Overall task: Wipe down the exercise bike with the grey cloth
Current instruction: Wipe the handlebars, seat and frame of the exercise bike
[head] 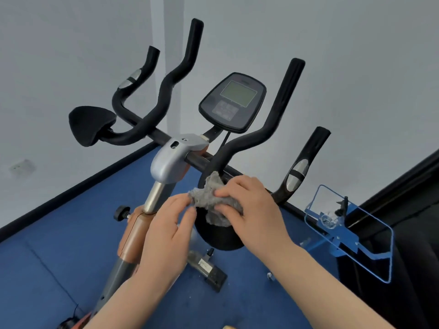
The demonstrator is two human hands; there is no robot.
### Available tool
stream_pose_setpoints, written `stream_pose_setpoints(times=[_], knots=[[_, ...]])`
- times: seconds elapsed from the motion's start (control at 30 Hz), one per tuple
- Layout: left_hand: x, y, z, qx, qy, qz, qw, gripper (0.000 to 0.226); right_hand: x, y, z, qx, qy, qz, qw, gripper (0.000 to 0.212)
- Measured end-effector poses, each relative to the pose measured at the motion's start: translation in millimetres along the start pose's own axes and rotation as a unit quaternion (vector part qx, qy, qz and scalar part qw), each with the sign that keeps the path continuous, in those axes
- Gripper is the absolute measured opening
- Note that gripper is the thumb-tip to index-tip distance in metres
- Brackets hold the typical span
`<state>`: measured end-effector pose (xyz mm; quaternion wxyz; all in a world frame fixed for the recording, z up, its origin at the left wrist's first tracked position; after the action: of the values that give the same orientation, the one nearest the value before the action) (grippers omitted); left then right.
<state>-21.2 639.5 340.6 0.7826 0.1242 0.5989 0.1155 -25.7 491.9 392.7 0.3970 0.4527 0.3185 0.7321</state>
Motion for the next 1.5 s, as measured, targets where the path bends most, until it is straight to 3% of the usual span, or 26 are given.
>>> stream_pose_setpoints(times=[0.13,0.23,0.3,0.43,0.53,0.6,0.73,0.87,0.97,1.13,1.33,1.43,1.5], knots=[[-6,-5,0,-0.036,0.015,0.022,0.999,0.026,-16,1,-14,0.086,0.018,0.023,0.996,0.01],[-15,-11,-1,-0.085,-0.011,0.069,0.994,0.026,-54,40,-2,-0.001,-0.049,0.101,0.994,0.008],[-16,-23,2,-0.079,-0.014,0.055,0.995,0.027,-76,60,4,-0.05,-0.056,0.064,0.995,0.014],[-12,-46,8,-0.096,-0.014,0.092,0.991,0.035,-92,36,-6,0.05,0.001,-0.058,0.997,0.026],[-14,-53,8,-0.15,-0.031,0.161,0.975,0.035,-92,21,-3,0.032,0.034,-0.045,0.998,0.023],[-12,-52,8,-0.18,-0.025,0.149,0.972,0.033,-79,7,13,0.033,0.051,-0.024,0.998,0.021],[-7,-52,4,-0.192,0.001,0.144,0.971,0.032,-56,-20,50,0.1,0.056,0.016,0.993,0.023],[-3,-51,1,-0.205,0.023,0.147,0.967,0.033,-84,-6,36,0.138,0.056,-0.004,0.989,0.02],[0,-52,0,-0.209,0.033,0.138,0.968,0.031,-89,2,25,0.135,0.068,-0.06,0.987,0.016],[-4,-51,3,-0.196,0.026,0.14,0.97,0.032,-67,-23,73,0.175,-0.01,-0.022,0.984,0.039],[-15,-48,12,-0.141,-0.026,0.14,0.98,0.035,-92,8,23,0.163,0.033,-0.135,0.977,0.021],[-22,-47,26,-0.118,-0.056,0.146,0.981,0.033,-85,-1,40,0.159,-0.01,-0.146,0.976,0.024],[-27,-47,35,-0.111,-0.071,0.15,0.98,0.032,-78,-16,58,0.181,-0.059,-0.086,0.978,0.027]])
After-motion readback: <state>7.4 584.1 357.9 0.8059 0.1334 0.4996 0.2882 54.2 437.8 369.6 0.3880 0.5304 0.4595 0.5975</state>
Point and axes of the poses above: each hand's wrist, its own z-axis towards the middle knuckle, its own y-axis out of the back of the hand, x = y × z, the point moved 7 cm from there along z, towards the middle knuckle, and after that the axes turned 3 degrees about -z, right-handed, at the moved point
